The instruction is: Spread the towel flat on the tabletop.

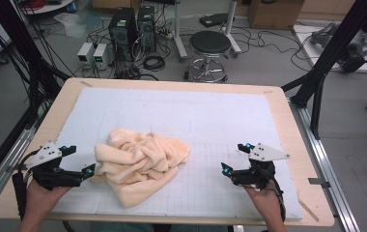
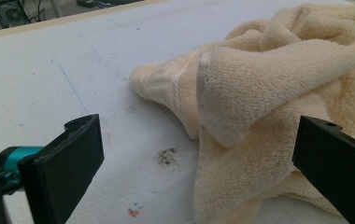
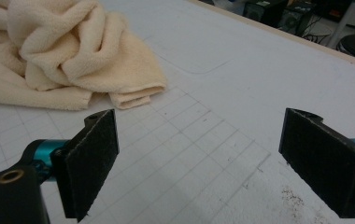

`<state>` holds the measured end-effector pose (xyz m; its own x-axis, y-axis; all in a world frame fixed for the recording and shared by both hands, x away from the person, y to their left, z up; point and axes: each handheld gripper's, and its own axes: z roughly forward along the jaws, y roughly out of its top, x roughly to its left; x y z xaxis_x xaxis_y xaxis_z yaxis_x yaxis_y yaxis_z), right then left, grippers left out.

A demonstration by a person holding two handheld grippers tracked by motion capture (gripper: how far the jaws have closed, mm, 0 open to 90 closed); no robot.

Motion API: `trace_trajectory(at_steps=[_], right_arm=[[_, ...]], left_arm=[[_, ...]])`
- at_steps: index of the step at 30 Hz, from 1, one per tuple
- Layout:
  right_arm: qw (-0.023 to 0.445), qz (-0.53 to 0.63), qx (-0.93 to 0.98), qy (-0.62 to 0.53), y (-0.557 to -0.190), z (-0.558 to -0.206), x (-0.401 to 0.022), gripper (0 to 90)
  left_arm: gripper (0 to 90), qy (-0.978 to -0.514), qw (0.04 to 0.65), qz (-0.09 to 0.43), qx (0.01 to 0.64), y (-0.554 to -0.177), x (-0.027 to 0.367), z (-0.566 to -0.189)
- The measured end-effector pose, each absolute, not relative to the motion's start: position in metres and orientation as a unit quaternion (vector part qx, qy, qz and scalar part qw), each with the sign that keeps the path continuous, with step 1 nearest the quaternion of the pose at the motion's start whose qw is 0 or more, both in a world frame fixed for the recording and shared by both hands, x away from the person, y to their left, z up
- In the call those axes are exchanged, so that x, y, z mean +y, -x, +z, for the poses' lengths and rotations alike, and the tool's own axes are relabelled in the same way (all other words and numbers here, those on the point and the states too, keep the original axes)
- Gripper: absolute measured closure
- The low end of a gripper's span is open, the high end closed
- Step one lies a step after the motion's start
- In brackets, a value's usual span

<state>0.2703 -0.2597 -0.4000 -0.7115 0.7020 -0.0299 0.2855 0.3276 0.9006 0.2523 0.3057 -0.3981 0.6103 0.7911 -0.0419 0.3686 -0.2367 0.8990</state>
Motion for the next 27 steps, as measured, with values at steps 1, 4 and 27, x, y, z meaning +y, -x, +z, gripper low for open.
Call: trace_trajectory(at_steps=[1, 4, 27], right_arm=[[0.214, 0.487, 0.786, -0.314, -0.270, -0.400, -0.260, 11.2], [0.212, 0.484, 0.791, -0.307, -0.272, -0.402, -0.258, 11.2], [0.187, 0.503, 0.792, -0.290, -0.273, -0.380, -0.249, 11.2]], left_arm=[[2.5, -0.755, 0.484, 0.218, 0.384, -0.252, 0.306, -0.398], [2.5, -0.758, 0.481, 0.219, 0.382, -0.253, 0.306, -0.398], [2.5, -0.754, 0.491, 0.224, 0.374, -0.244, 0.301, -0.393]])
